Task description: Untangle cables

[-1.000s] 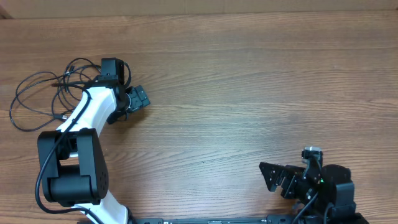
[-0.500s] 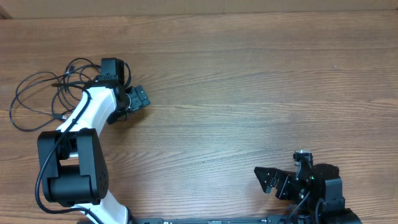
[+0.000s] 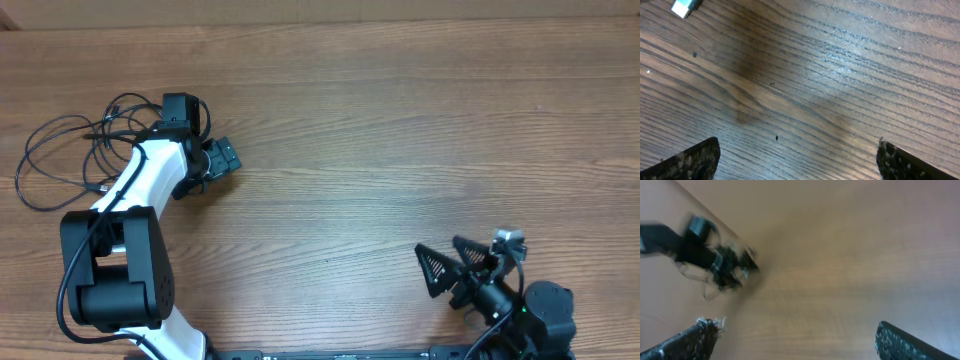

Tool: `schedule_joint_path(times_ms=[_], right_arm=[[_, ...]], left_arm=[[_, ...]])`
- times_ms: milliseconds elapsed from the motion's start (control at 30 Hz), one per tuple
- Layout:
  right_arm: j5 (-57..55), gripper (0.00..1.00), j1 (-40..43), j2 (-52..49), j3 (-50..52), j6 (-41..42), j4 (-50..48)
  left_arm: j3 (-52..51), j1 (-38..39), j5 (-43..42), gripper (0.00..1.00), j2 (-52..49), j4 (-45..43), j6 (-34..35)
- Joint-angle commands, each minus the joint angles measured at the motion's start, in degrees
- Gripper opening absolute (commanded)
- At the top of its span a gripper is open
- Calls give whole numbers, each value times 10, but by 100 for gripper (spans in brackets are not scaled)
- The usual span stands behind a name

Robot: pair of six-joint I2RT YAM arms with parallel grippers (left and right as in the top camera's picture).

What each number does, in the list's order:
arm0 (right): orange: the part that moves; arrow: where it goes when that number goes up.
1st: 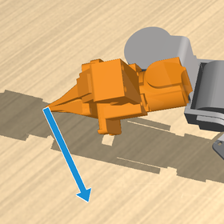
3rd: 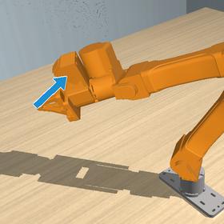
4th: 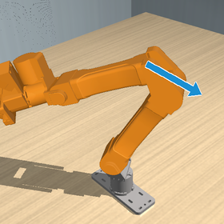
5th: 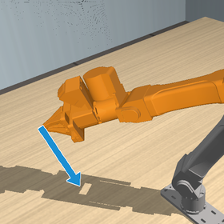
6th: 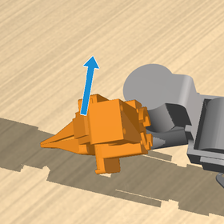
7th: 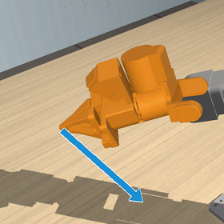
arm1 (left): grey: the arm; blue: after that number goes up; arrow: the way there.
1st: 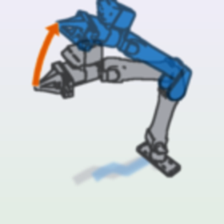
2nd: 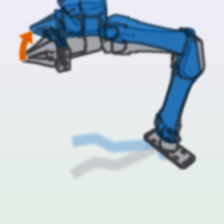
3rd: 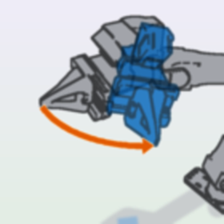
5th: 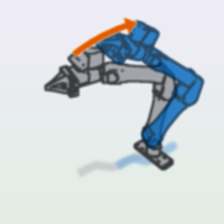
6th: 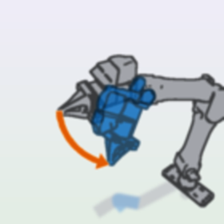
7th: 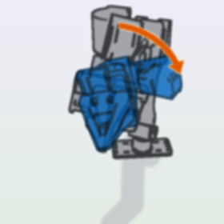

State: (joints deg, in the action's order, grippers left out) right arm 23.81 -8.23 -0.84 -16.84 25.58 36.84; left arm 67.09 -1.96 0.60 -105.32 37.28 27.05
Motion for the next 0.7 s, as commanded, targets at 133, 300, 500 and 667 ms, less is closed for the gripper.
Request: schedule_joint_path(times_ms=[133, 300, 500, 667], right_arm=[[2, 100, 3, 7, 30, 1, -271], [2, 100, 3, 7, 56, 1, -308], [2, 100, 3, 7, 93, 1, -346], [3, 100, 12, 7, 94, 1, -407]], left_arm=[[-5, 1, -4, 100, 15, 0, -4], [-5, 1, -4, 100, 15, 0, -4], [-5, 1, -4, 100, 15, 0, -4], [-5, 1, -4, 99, 15, 0, -4]])
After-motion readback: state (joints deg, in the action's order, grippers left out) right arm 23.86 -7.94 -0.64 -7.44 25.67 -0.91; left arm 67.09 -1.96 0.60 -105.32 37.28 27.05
